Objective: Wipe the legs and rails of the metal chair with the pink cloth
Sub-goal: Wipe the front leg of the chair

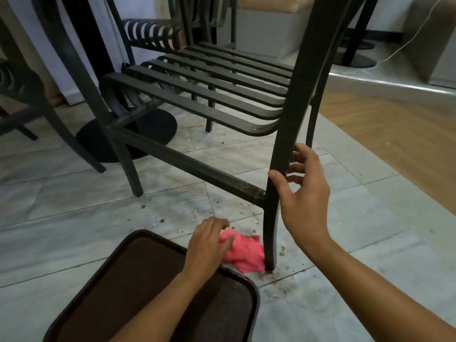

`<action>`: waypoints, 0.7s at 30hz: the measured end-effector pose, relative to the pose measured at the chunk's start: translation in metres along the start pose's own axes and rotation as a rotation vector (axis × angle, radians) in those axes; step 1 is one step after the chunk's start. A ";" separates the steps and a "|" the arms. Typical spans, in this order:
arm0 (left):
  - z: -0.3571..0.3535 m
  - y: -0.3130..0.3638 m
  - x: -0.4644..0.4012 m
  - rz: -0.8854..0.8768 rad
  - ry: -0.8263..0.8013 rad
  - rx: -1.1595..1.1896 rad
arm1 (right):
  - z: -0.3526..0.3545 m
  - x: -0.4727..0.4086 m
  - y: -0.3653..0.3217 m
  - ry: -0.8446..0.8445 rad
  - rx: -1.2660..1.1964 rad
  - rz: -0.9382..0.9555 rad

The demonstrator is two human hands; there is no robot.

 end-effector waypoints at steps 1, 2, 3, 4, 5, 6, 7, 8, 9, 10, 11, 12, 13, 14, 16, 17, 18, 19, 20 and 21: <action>-0.020 -0.007 0.003 0.068 -0.124 -0.014 | 0.000 -0.001 0.001 -0.021 -0.013 0.007; -0.038 -0.013 0.005 0.099 -0.213 -0.041 | -0.001 -0.002 0.002 -0.045 -0.031 0.013; -0.054 -0.016 0.005 0.109 -0.288 -0.078 | -0.001 -0.003 0.003 -0.070 -0.050 0.017; -0.069 -0.018 0.005 0.114 -0.354 -0.112 | -0.001 -0.003 0.004 -0.090 -0.064 0.023; -0.083 -0.019 0.005 0.119 -0.420 -0.139 | -0.001 -0.003 0.004 -0.110 -0.076 0.025; -0.095 -0.020 0.005 0.119 -0.484 -0.163 | -0.001 -0.003 0.005 -0.130 -0.088 0.021; -0.106 -0.022 0.005 0.112 -0.550 -0.198 | -0.002 -0.004 0.007 -0.153 -0.102 0.017; -0.116 -0.023 0.007 0.091 -0.610 -0.241 | -0.004 -0.004 0.008 -0.175 -0.121 0.012; -0.124 -0.025 0.008 0.077 -0.649 -0.282 | -0.005 -0.004 0.010 -0.199 -0.144 0.009; -0.129 -0.025 0.008 0.082 -0.658 -0.301 | -0.007 -0.004 0.011 -0.220 -0.166 0.007; -0.132 -0.024 0.008 0.099 -0.644 -0.281 | -0.008 -0.005 0.013 -0.238 -0.182 0.007; -0.130 -0.021 0.006 0.114 -0.601 -0.235 | -0.008 -0.006 0.013 -0.249 -0.194 0.016; -0.124 -0.018 0.002 0.144 -0.510 -0.156 | -0.008 -0.006 0.013 -0.254 -0.200 0.032; -0.113 -0.018 -0.001 0.220 -0.400 -0.047 | -0.008 -0.006 0.013 -0.257 -0.202 0.046; -0.080 -0.019 0.000 0.385 -0.129 0.113 | -0.009 -0.008 0.013 -0.281 -0.225 0.058; -0.062 -0.016 0.002 0.421 -0.013 0.168 | -0.009 -0.009 0.014 -0.289 -0.242 0.061; -0.044 -0.016 0.009 0.476 0.102 0.226 | -0.010 -0.009 0.015 -0.293 -0.255 0.066; -0.027 -0.015 0.018 0.521 0.222 0.279 | -0.010 -0.010 0.016 -0.297 -0.265 0.073; -0.011 -0.013 0.025 0.559 0.319 0.300 | -0.010 -0.010 0.016 -0.302 -0.276 0.077; 0.002 -0.012 0.033 0.593 0.413 0.318 | -0.010 -0.010 0.016 -0.309 -0.286 0.079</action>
Point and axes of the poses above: each hand's wrist, its own x-axis away from the middle knuckle, its own z-axis out of the back of the hand, y = z × x, the point moved 7 cm from there along -x, towards the middle knuckle, and after that the axes turned 7 degrees about x, right-handed, at the moved point
